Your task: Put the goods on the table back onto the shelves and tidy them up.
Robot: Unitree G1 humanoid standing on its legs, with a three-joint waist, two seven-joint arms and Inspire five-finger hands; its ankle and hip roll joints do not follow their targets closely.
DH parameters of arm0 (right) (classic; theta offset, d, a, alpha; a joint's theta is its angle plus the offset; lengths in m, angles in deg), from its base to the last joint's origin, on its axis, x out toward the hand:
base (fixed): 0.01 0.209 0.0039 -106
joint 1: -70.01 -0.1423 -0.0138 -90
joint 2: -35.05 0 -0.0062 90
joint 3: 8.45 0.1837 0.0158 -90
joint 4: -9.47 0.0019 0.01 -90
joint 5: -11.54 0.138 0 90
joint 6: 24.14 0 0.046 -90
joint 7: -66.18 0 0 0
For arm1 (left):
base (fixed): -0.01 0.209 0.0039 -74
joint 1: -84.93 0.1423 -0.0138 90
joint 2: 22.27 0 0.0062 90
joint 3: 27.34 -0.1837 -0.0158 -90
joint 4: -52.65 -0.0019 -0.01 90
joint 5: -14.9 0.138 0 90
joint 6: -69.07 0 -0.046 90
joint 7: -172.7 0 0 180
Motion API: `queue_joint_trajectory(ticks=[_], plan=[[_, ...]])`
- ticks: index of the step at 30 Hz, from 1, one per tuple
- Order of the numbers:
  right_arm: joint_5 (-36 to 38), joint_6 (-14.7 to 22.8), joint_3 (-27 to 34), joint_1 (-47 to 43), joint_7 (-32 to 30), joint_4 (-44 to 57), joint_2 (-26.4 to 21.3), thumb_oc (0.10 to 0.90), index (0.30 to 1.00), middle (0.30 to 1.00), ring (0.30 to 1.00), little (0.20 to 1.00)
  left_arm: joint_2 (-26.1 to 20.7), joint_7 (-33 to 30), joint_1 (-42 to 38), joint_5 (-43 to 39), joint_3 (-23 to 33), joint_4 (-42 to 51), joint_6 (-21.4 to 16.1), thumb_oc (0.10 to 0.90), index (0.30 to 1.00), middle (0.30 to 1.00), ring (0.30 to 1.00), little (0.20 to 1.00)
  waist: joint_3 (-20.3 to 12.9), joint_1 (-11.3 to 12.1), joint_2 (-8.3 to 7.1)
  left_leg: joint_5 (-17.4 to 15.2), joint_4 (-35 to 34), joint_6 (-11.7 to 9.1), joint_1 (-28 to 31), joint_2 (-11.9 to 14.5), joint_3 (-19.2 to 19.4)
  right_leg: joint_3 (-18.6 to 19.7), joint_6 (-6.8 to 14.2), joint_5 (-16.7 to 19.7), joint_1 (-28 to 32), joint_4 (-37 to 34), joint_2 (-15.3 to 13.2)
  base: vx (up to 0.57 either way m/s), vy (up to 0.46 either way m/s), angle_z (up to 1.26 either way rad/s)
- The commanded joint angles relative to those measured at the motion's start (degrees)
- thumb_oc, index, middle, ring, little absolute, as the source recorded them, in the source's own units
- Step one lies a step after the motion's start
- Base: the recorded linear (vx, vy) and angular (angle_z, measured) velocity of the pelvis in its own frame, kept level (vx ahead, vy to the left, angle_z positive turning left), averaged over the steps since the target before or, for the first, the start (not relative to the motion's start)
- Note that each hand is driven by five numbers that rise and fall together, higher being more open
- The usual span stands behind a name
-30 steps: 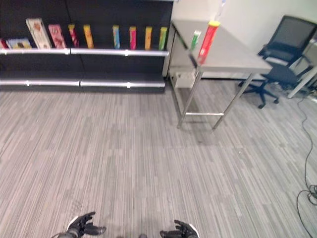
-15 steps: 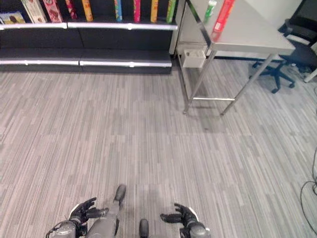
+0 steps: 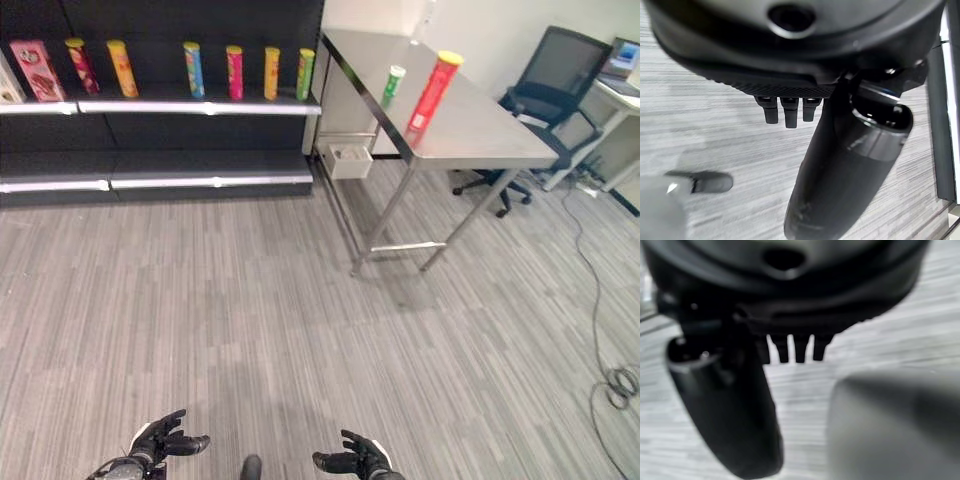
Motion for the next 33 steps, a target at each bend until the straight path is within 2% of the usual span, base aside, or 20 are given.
queue_joint_trajectory(ticks=[1, 4, 6, 11, 17, 18, 19, 20, 21, 22, 23, 24, 25, 26, 27, 28, 29, 30, 32, 33], plan=[[1.7, 1.4, 1.1, -0.8, -0.7, 2.2, -2.9, 0.8, 0.9, 0.9, 0.9, 0.9, -1.4, 0.9, -0.2, 2.8, 0.8, 2.2, -1.8, 0.8, 0.9, 0.9, 0.9, 0.9, 1.5, -1.8, -1.13, -1.4, -0.5, -7.5, -2.1, 2.6, -0.8, -2.0, -1.0, 11.1, 2.7, -19.2, 4.2, 0.31, 0.001, 0.83], [2.3, 1.4, 1.3, -0.3, -0.8, 1.6, -3.1, 0.8, 0.9, 0.9, 0.9, 0.9, -1.1, 0.9, -0.4, 3.6, 0.4, 1.5, -2.1, 0.8, 0.9, 0.9, 0.9, 0.9, 1.1, -3.5, -2.18, -4.3, -0.5, -7.7, 1.0, 1.1, -2.3, -2.6, -0.3, 12.8, 1.0, -32.2, 5.6, 0.31, -0.015, 0.45], [2.1, 1.2, 1.5, 0.0, -0.9, 0.5, -3.1, 0.8, 0.9, 0.9, 0.9, 0.9, -0.9, 0.6, -0.5, 4.5, 1.0, 0.5, -2.1, 0.8, 0.9, 0.9, 0.9, 0.9, 1.3, -4.5, -2.66, -6.7, -0.5, -7.5, 4.4, 0.6, -3.5, -4.3, 1.2, 17.2, -2.2, -39.4, 5.7, 0.37, -0.048, 0.47], [0.9, 0.9, 1.4, 0.5, -0.8, -0.1, -3.0, 0.8, 0.9, 0.9, 0.9, 0.9, -0.3, 0.6, 0.5, 5.9, 1.9, -0.7, -1.8, 0.8, 0.9, 0.9, 0.9, 0.9, 0.9, -4.9, -2.84, -10.2, -0.5, -7.8, 9.6, 1.4, -4.6, -8.0, 2.1, 19.1, -4.4, -41.9, 5.1, 0.34, -0.089, 0.21], [0.3, 0.9, 1.0, 1.8, -0.3, -0.1, -3.3, 0.8, 0.9, 0.9, 0.9, 0.9, 0.5, 0.7, 2.0, 6.8, 2.1, -1.3, -1.8, 0.8, 0.9, 0.9, 0.9, 0.9, -1.8, -4.7, -2.35, -12.7, -0.5, -9.4, 13.9, 4.9, -4.0, -11.0, 0.5, 20.1, -1.1, -41.9, 5.2, 0.4, -0.172, 0.06], [0.3, 1.0, 0.5, 1.3, 0.0, 0.5, -3.6, 0.8, 0.9, 0.9, 0.9, 0.9, 0.7, 0.7, 2.1, 6.0, 2.1, -0.7, -1.8, 0.8, 0.9, 0.9, 0.9, 0.9, -2.4, -4.2, -1.16, -9.2, 6.0, -11.6, 13.2, 7.0, -3.3, -11.5, -0.5, 19.3, 1.3, -41.6, 6.1, 0.37, -0.198, -0.08], [0.3, 1.0, 0.5, 1.3, 0.0, 0.5, -3.6, 0.8, 0.9, 0.9, 0.9, 0.9, 0.7, 0.7, 2.1, 6.0, 2.1, -0.7, -1.8, 0.8, 0.9, 0.9, 0.9, 0.9, -2.4, -4.2, -1.12, -9.3, 6.1, -11.6, 13.2, 7.0, -3.2, -11.4, -0.5, 19.3, 1.3, -41.6, 6.1, 0.51, -0.271, 0.01], [0.5, 1.2, 0.1, 1.0, 0.3, 0.6, -3.9, 0.8, 0.9, 0.9, 0.9, 0.9, 1.0, 0.7, 2.2, 5.3, 2.1, -0.5, -2.0, 0.8, 0.9, 0.9, 0.9, 0.9, -2.5, -3.8, -0.78, -5.7, 12.1, -13.6, 11.3, 7.3, -2.0, -11.4, -1.2, 17.9, 3.7, -41.9, 6.4, 0.15, -0.072, -0.08], [0.5, 1.2, 0.1, 1.0, 0.3, 0.6, -3.9, 0.8, 0.9, 0.9, 0.9, 0.9, 1.0, 0.7, 2.2, 5.3, 2.1, -0.5, -2.0, 0.8, 0.9, 0.9, 0.9, 0.9, -2.5, -3.8, -0.75, -5.7, 12.2, -13.6, 11.3, 7.4, -2.0, -11.3, -1.2, 17.9, 3.7, -41.9, 6.4, 0.24, -0.129, -0.44], [0.6, 1.3, 0.1, 1.0, 0.3, 1.0, -4.0, 0.8, 0.9, 0.9, 0.9, 0.9, 1.1, 0.7, 2.4, 4.9, 2.2, -0.3, -1.9, 0.8, 0.9, 0.9, 0.9, 0.9, -2.5, -3.4, -0.57, -2.9, 16.4, -15.2, 9.8, 7.3, -1.3, -11.4, -1.7, 16.9, 5.1, -41.9, 6.8, 0.22, -0.146, -0.64], [0.7, 1.2, 0.0, 0.8, 0.4, 1.6, -4.5, 0.8, 0.9, 0.9, 0.9, 0.9, 1.1, 0.9, 2.6, 4.0, 2.4, 0.4, -1.8, 0.8, 0.9, 0.9, 0.9, 0.9, -1.3, -2.6, -1.38, 2.5, 29.1, -17.3, 4.2, 6.2, -0.2, -10.8, -2.8, 15.1, 7.9, -41.9, 6.0, 0.22, -0.145, -0.48], [0.7, 1.2, 0.0, 0.8, 0.4, 1.6, -4.5, 0.8, 0.9, 0.9, 0.9, 0.9, 1.1, 0.9, 2.6, 4.0, 2.4, 0.4, -1.8, 0.8, 0.9, 0.9, 0.9, 0.9, -1.3, -2.6, -1.29, 2.4, 29.4, -17.3, 4.0, 6.3, -0.3, -10.8, -2.8, 15.1, 7.9, -41.9, 6.1, 0.19, -0.133, -0.09], [0.8, 1.2, 0.1, 0.4, 0.2, 1.8, -4.8, 0.8, 0.9, 0.9, 0.9, 0.9, 1.1, 0.8, 2.5, 3.3, 2.6, 1.0, -1.7, 0.8, 0.9, 0.9, 0.9, 0.9, -0.1, -2.0, -1.98, 3.8, 35.8, -17.4, 0.7, 5.4, 0.4, -10.2, -3.5, 14.4, 9.4, -41.9, 5.6, 0.22, -0.155, -0.11], [0.8, 1.0, 0.1, -0.3, -0.1, 1.2, -5.2, 0.8, 0.9, 0.9, 0.9, 0.9, 1.3, 0.5, 2.5, 3.3, 2.7, 0.8, -1.6, 0.8, 0.9, 0.9, 0.9, 0.9, 0.7, -1.3, -3.3, 3.7, 40.3, -16.1, -3.1, 5.7, 3.6, -9.2, -4.2, 13.0, 11.6, -41.9, 4.7, 0.22, -0.149, -0.33], [0.8, 1.0, 0.2, -0.4, -0.1, 1.1, -5.2, 0.8, 0.9, 0.9, 0.9, 0.9, 1.3, 0.5, 2.5, 3.3, 2.7, 0.8, -1.6, 0.8, 0.9, 0.9, 0.9, 0.9, 1.0, -1.0, -2.85, 3.1, 41.1, -16.1, -3.2, 6.2, 3.8, -9.0, -4.2, 13.0, 11.8, -41.9, 5.1, 0.24, -0.138, -0.27], [0.9, 0.9, 0.1, -0.5, -0.3, 1.0, -5.5, 0.8, 0.9, 0.9, 0.9, 0.9, 1.3, 0.7, 2.7, 2.9, 2.7, 0.7, -1.6, 0.8, 0.9, 0.9, 0.9, 0.9, 1.2, -0.5, -3.79, 1.6, 40.1, -14.6, -6.4, 6.0, 5.1, -8.2, -4.3, 12.8, 12.8, -41.9, 4.2, 0.26, -0.03, -0.18], [1.2, 1.0, 0.0, -0.6, -0.3, 1.0, -5.6, 0.8, 0.9, 0.9, 0.9, 0.9, 1.4, 0.8, 3.0, 2.3, 3.0, 0.8, -1.7, 0.8, 0.9, 0.9, 0.9, 0.9, 1.5, 1.0, -3.77, -1.1, 33.6, -12.7, -9.3, 6.1, 5.6, -6.7, -4.1, 12.0, 14.6, -41.9, 4.1, 0.27, -0.035, -0.13], [1.2, 1.0, 0.0, -0.5, -0.3, 1.0, -5.6, 0.8, 0.9, 0.9, 0.9, 0.9, 1.4, 0.8, 3.0, 2.3, 2.9, 0.8, -1.7, 0.8, 0.9, 0.9, 0.9, 0.9, 1.8, 1.3, -3.66, -1.3, 33.6, -12.7, -8.9, 6.2, 5.8, -6.5, -4.1, 11.9, 15.0, -41.9, 4.2, 0.27, -0.001, -0.52], [1.1, 1.1, -0.1, -0.8, -0.2, 0.7, -5.6, 0.8, 0.9, 0.9, 0.9, 0.9, 1.4, 0.8, 2.9, 2.0, 3.0, 0.5, -1.8, 0.8, 0.9, 0.9, 0.9, 0.9, 1.9, 2.4, -3.34, -2.8, 21.1, -11.9, -10.0, 6.3, 5.0, -5.9, -3.6, 10.4, 16.5, -41.9, 4.1, 0.24, 0.026, -0.5], [1.2, 1.0, -0.1, -0.9, -0.4, 0.4, -5.7, 0.8, 0.9, 0.9, 0.9, 0.9, 1.3, 0.6, 2.9, 2.1, 3.1, 0.2, -2.0, 0.8, 0.9, 0.9, 0.9, 0.9, 1.5, 2.9, -2.49, -1.3, 14.1, -12.0, -11.5, 6.4, 3.7, -5.8, -3.6, 9.3, 17.1, -41.9, 4.8, 0.34, 0.046, -0.21]])
